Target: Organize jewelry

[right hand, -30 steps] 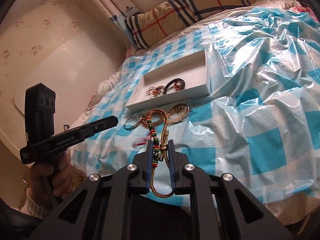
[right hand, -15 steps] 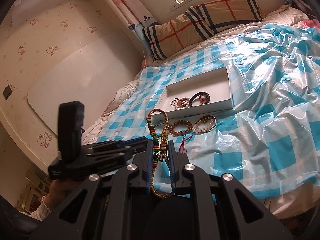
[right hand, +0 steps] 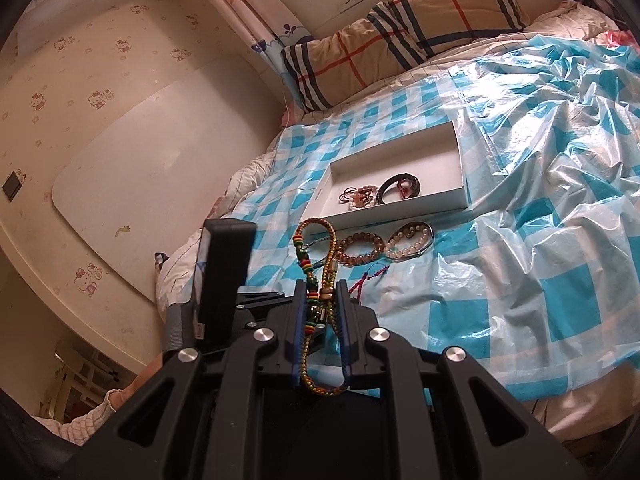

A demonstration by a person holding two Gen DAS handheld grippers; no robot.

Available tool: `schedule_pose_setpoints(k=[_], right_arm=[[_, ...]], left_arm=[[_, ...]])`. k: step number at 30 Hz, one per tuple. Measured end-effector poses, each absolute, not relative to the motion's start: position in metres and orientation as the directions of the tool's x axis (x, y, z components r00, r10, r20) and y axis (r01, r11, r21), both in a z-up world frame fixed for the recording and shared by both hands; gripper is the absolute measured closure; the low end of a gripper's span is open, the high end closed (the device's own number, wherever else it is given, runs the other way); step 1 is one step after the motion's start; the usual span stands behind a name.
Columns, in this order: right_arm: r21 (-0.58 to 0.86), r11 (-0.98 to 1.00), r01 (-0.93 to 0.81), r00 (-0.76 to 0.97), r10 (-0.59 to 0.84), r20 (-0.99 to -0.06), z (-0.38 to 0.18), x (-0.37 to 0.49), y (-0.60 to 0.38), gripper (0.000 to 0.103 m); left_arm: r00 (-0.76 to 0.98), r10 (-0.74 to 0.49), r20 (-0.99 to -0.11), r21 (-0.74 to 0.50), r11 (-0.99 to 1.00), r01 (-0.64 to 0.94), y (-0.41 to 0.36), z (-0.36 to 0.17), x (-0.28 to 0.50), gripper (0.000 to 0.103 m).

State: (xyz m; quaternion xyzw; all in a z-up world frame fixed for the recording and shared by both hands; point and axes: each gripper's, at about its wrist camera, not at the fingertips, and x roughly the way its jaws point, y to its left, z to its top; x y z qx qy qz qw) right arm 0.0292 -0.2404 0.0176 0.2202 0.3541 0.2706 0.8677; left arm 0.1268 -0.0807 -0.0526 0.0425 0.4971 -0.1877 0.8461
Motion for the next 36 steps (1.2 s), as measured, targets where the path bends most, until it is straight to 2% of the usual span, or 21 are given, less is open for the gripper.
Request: schedule_pose_setpoints(k=[4,12,21,28,36], right_arm=[[0.558,0.762,-0.328,0.623,0.618,-0.479,0.030,0.020,-0.238,0.088],[0.467,0.798,-0.380,0.680,0.584,-0.444,0.062,-0.007,-0.218,0.088],[0.335,0.842,-0.423,0.759,0.531,-0.376,0.099,-0.045,-0.196,0.087],[0.297,0.847,-0.442,0.775,0.527,-0.349,0.110,-0.065,-0.185,0.087],[0.269,0.847,-0.459,0.784,0.529,-0.327,0.119,-0.084,-0.178,0.087]], left_arm=[[0.508,-0.340,-0.792,-0.187,0.926,0.328,-0.053,-0.013,0.101,0.094],[0.638,-0.368,-0.677,-0.223,0.928,0.299,-0.008,0.055,0.048,0.094],[0.732,-0.298,-0.613,-0.132,0.952,0.277,0.002,0.093,-0.001,0.094],[0.784,-0.236,-0.574,-0.061,0.967,0.246,0.007,0.109,-0.027,0.094],[0.815,-0.210,-0.541,-0.037,0.973,0.226,0.012,0.121,-0.048,0.094]])
